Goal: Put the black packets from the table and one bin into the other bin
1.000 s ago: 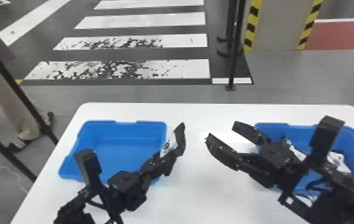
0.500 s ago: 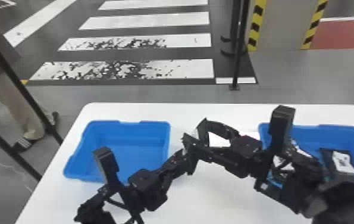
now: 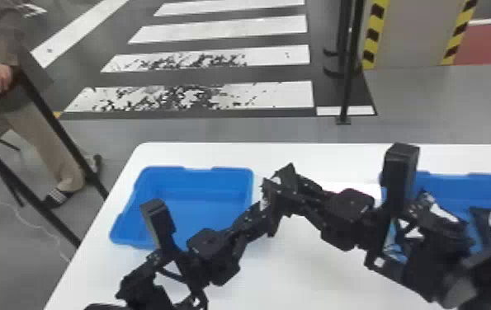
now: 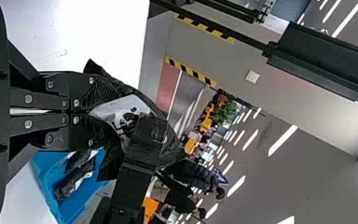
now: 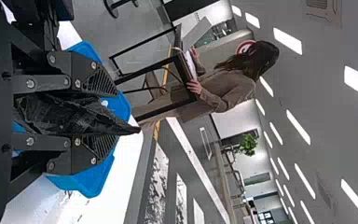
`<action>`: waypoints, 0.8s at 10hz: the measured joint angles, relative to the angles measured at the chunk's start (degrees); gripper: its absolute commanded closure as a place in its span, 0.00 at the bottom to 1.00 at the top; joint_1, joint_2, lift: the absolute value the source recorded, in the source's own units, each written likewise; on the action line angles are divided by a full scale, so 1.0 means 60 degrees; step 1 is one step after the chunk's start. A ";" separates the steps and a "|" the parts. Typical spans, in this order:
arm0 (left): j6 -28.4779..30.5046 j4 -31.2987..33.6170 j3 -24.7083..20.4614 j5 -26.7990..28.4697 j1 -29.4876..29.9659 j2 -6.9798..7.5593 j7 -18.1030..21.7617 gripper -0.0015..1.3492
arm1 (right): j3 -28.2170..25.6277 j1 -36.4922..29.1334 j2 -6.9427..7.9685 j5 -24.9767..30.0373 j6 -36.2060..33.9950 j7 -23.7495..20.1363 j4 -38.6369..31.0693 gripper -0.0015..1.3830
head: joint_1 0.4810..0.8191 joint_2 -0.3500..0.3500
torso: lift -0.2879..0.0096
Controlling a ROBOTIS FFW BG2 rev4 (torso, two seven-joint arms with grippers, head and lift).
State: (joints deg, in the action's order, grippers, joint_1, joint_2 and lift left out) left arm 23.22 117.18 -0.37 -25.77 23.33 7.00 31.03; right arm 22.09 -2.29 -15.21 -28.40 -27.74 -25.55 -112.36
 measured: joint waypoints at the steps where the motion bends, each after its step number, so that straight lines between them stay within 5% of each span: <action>1: -0.0041 -0.0006 -0.0010 -0.0001 0.0000 -0.0003 -0.0001 0.90 | 0.0011 -0.0031 -0.0002 0.0023 0.0010 0.0028 -0.0043 0.89 | 0.63 0.78 | 0.60; 3: -0.0204 -0.0017 -0.0045 -0.0109 0.0035 -0.0008 -0.0001 0.81 | 0.0015 -0.0077 -0.0008 0.0031 0.0141 0.0049 -0.0081 0.89 | 0.63 0.78 | 0.60; 5: -0.0606 -0.0144 -0.0098 -0.0364 0.0100 -0.0020 -0.0002 0.34 | -0.0026 -0.0114 0.0001 0.0019 0.0412 0.0084 -0.0081 0.89 | 0.63 0.78 | 0.60; 8: -0.0898 -0.0277 -0.0117 -0.0448 0.0118 -0.0024 -0.0001 0.07 | -0.0683 -0.0123 0.0066 0.0114 0.0962 0.0133 -0.0111 0.89 | 0.63 0.73 | 0.60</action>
State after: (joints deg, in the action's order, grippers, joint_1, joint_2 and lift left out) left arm 17.83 115.52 -1.08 -28.45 24.04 6.85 31.02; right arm 17.99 -3.03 -14.81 -27.72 -21.96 -24.76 -113.03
